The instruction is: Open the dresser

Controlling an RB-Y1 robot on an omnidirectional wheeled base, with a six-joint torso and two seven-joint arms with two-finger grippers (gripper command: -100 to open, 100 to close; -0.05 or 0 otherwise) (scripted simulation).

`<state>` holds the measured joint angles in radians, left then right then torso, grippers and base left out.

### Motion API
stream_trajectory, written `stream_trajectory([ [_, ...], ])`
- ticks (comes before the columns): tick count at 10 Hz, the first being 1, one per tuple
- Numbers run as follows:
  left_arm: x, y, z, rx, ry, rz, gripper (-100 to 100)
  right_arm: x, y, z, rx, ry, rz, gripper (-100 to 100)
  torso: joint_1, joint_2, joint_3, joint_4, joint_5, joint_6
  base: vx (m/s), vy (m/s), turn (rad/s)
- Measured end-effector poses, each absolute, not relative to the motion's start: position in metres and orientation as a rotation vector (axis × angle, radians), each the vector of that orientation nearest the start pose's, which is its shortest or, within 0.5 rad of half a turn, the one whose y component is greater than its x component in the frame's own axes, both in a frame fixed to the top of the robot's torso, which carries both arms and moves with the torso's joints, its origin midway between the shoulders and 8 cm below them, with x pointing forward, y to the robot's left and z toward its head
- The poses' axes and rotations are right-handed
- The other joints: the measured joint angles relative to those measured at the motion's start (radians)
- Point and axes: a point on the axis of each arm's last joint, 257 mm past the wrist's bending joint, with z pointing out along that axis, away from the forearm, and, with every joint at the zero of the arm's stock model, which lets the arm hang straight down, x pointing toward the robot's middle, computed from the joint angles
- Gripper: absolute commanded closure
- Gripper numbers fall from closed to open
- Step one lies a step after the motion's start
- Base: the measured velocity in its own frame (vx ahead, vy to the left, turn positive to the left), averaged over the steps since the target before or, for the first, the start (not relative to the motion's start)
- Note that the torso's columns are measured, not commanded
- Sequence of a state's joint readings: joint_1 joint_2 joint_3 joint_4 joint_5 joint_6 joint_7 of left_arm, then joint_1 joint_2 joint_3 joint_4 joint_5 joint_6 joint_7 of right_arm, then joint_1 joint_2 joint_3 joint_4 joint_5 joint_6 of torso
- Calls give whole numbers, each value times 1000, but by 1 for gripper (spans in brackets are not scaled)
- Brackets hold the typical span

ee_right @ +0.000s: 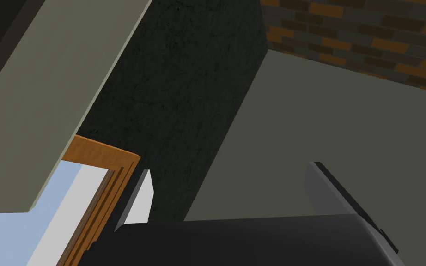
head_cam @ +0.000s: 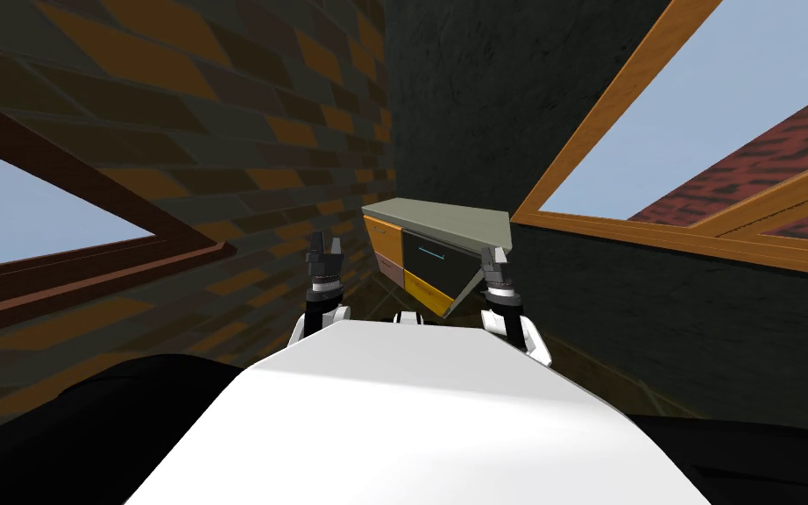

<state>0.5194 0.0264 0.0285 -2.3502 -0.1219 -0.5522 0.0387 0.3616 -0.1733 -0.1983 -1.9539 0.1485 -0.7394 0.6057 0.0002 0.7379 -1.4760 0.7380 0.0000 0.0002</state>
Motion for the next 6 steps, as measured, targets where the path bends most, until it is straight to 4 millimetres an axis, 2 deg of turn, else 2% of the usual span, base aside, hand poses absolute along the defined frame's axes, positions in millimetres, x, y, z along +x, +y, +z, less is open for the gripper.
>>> stream_trajectory([
  [6, 321, 265, 57, -486, 628, -1252, 0, 375, -333, -40, 53, 835, 325, -100, 0, 0, 0, 0, 0, 0, 64, 99, -84],
])
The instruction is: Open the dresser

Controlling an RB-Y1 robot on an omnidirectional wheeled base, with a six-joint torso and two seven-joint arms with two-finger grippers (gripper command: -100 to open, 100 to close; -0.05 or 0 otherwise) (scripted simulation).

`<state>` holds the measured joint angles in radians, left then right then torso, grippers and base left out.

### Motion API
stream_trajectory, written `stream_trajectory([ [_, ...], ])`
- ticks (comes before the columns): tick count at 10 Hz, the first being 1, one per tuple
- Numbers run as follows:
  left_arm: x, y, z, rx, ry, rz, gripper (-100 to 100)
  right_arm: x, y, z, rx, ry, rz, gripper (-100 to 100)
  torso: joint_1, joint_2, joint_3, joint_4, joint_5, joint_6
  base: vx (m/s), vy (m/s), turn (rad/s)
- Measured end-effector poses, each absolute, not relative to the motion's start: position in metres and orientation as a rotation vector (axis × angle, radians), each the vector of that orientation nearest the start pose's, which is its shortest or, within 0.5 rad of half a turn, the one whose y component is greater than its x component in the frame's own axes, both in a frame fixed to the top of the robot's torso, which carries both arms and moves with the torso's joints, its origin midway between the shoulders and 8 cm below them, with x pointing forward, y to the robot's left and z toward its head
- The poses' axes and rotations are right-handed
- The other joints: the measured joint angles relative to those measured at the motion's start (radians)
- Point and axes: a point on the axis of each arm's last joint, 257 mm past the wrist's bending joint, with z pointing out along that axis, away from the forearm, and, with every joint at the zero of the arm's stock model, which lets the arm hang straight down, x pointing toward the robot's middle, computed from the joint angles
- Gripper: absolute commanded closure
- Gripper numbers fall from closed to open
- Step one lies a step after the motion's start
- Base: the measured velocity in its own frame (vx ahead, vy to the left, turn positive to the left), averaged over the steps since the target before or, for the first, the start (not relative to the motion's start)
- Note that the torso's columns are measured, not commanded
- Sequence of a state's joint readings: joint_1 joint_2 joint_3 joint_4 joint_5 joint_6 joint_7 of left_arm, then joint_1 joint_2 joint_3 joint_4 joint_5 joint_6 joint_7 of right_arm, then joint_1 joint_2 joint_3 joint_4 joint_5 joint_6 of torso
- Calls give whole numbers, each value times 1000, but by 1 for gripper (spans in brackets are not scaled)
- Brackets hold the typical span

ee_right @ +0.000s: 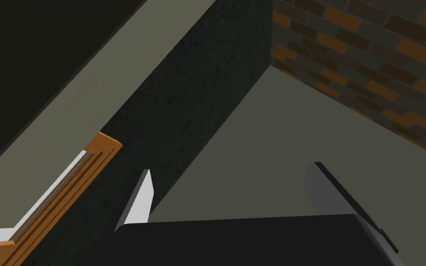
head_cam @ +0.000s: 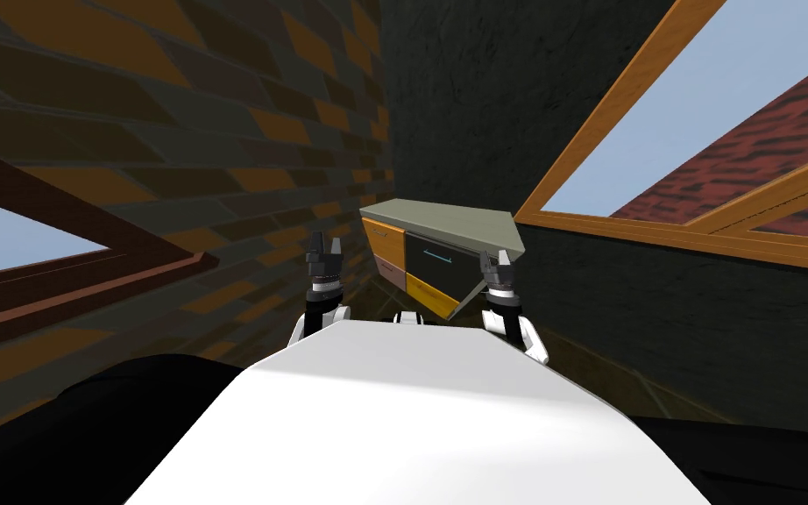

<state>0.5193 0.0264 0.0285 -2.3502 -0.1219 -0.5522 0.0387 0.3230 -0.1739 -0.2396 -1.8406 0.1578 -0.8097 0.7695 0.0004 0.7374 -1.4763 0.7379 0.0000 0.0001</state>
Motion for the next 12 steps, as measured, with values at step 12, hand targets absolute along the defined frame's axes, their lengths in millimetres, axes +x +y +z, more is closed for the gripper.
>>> stream_trajectory([
  [12, 321, 265, 57, -486, 628, -1252, 0, 392, -377, -94, -45, 868, -44, -100, 2, 1, 1, 0, 0, 0, 56, 105, -87],
])
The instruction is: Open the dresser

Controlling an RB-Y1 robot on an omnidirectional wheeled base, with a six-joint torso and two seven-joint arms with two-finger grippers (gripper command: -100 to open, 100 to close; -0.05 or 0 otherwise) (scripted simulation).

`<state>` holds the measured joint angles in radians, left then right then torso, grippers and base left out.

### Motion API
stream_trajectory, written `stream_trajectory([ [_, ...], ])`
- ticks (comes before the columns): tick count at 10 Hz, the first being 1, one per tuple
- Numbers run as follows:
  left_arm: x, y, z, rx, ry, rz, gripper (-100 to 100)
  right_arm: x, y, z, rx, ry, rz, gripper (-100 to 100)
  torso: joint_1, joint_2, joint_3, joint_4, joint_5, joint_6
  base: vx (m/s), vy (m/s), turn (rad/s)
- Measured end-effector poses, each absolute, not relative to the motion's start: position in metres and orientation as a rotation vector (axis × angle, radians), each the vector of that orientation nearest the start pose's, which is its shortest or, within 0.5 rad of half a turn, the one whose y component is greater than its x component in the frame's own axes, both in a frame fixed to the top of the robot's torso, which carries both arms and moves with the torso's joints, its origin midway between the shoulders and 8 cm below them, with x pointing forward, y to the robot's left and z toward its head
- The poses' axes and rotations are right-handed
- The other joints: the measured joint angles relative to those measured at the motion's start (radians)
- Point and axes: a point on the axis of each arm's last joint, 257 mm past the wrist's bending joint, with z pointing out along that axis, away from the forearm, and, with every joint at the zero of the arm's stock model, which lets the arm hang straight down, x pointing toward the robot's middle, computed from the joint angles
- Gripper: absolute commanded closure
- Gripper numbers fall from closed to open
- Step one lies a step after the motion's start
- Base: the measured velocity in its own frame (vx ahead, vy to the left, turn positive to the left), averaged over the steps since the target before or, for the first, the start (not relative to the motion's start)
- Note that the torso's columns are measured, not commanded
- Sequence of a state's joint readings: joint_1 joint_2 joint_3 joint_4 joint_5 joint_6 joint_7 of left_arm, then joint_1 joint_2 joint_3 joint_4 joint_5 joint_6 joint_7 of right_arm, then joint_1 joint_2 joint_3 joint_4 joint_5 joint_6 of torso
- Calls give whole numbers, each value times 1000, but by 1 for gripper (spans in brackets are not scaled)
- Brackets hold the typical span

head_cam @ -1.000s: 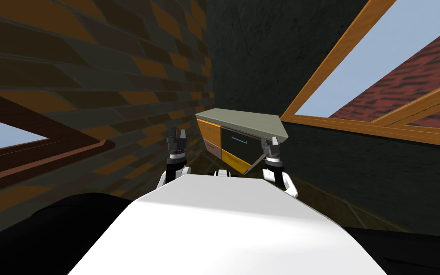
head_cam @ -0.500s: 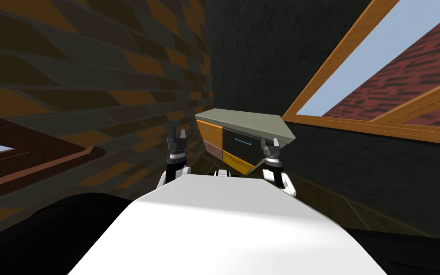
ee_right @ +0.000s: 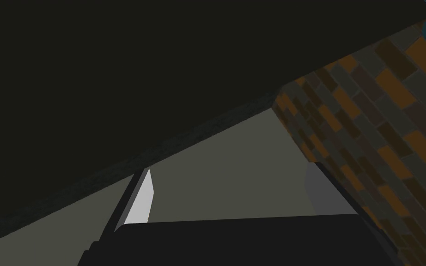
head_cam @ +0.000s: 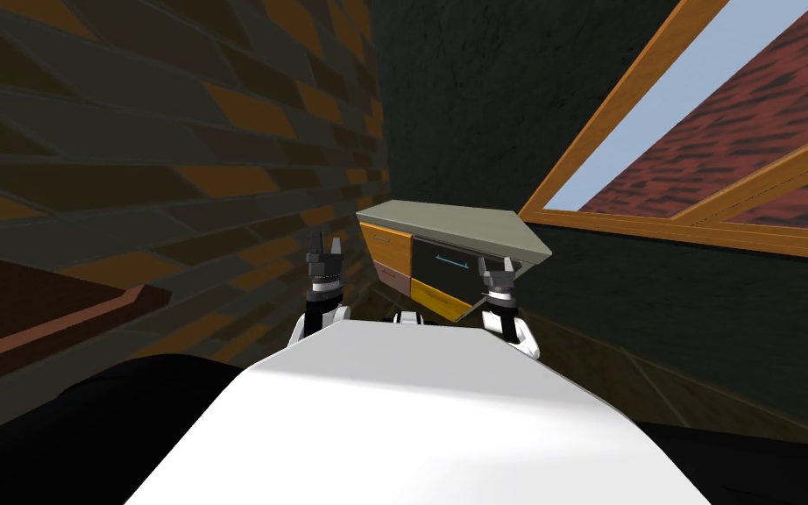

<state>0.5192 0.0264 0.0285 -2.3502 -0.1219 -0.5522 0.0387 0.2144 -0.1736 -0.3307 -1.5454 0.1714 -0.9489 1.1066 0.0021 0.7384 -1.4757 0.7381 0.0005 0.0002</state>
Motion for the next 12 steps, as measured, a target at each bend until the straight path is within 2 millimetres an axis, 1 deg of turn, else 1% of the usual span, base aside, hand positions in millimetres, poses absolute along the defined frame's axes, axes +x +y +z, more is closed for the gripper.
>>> stream_trajectory([
  [3, 321, 265, 57, -486, 628, -1252, 0, 395, -386, -111, -63, 886, -132, -100, -3, -1, -1, 0, -1, 0, 59, 109, -92],
  [8, 321, 265, 57, -486, 628, -1252, 0, 401, -402, -135, -94, 911, -277, -100, -1, -1, -1, 0, 0, 0, 45, 103, -78],
  [12, 321, 265, 57, -486, 628, -1252, 0, 404, -413, -158, -115, 941, -382, -100, -3, 0, 0, 0, -1, 0, 33, 108, -81],
])
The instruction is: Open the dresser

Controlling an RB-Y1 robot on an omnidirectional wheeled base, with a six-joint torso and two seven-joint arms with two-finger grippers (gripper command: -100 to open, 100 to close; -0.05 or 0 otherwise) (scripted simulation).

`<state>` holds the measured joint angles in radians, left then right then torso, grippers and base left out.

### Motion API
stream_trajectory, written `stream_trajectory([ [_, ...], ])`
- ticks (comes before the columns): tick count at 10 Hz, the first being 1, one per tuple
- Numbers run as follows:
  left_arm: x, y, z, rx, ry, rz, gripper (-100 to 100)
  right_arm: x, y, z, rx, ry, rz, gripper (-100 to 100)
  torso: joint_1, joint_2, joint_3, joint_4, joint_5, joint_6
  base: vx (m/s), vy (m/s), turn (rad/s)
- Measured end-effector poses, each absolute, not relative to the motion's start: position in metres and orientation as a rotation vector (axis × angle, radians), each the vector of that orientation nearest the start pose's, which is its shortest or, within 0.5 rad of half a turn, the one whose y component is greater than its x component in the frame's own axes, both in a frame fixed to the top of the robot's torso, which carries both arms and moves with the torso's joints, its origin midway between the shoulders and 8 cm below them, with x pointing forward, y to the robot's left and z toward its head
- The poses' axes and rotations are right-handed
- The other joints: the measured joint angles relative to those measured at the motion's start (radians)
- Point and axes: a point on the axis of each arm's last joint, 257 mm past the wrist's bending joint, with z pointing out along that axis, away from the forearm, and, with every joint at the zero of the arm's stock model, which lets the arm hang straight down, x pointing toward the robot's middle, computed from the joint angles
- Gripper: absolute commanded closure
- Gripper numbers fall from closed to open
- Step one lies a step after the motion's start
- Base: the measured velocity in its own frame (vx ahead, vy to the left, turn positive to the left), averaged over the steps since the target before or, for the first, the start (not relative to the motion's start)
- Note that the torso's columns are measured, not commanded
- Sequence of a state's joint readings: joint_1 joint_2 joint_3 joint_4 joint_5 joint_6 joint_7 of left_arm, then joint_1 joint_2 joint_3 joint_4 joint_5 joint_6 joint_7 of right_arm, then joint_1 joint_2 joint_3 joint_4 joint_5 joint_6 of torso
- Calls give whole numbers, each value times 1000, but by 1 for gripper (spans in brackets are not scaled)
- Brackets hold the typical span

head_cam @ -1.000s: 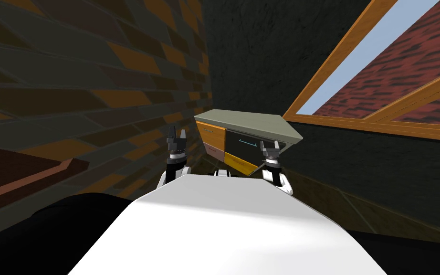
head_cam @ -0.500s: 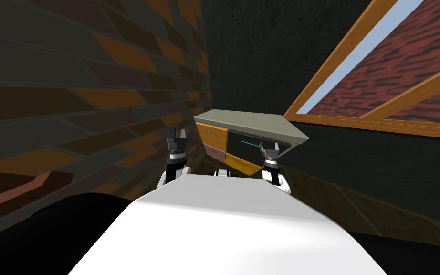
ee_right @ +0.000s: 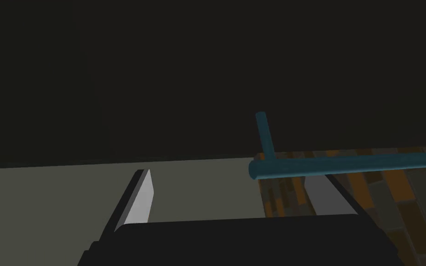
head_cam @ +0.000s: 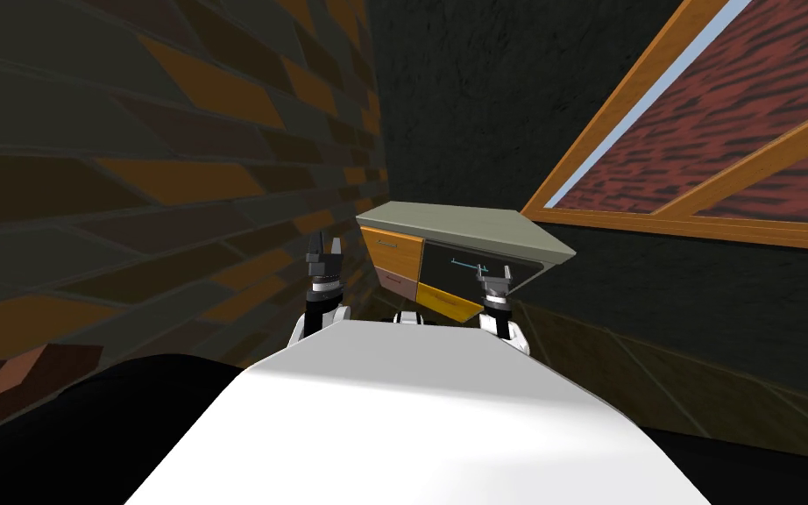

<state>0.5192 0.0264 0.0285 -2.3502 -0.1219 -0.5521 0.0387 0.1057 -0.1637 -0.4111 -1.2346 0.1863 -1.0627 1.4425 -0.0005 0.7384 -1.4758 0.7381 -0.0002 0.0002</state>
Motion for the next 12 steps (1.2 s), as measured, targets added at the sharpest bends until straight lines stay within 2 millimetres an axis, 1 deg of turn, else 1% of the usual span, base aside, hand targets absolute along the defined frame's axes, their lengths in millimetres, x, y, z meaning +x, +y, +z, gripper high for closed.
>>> stream_trajectory([
  [7, 321, 265, 57, -486, 628, -1252, 0, 406, -429, -181, -159, 959, -554, -100, -4, -13, -7, -11, -8, -6, 30, 89, -79],
  [8, 321, 265, 57, -486, 628, -1252, 0, 408, -432, -184, -167, 964, -579, -100, -3, -16, -8, -12, -8, -6, 24, 106, -15],
  [10, 321, 265, 57, -486, 628, -1252, 0, 408, -433, -201, -183, 1000, -614, -100, 0, -7, -4, -3, -1, -1, 53, 100, -46],
  [12, 321, 265, 57, -486, 628, -1252, 0, 408, -437, -208, -198, 1011, -653, -100, -1, 2, 2, -1, -2, -1, 29, 91, -95],
])
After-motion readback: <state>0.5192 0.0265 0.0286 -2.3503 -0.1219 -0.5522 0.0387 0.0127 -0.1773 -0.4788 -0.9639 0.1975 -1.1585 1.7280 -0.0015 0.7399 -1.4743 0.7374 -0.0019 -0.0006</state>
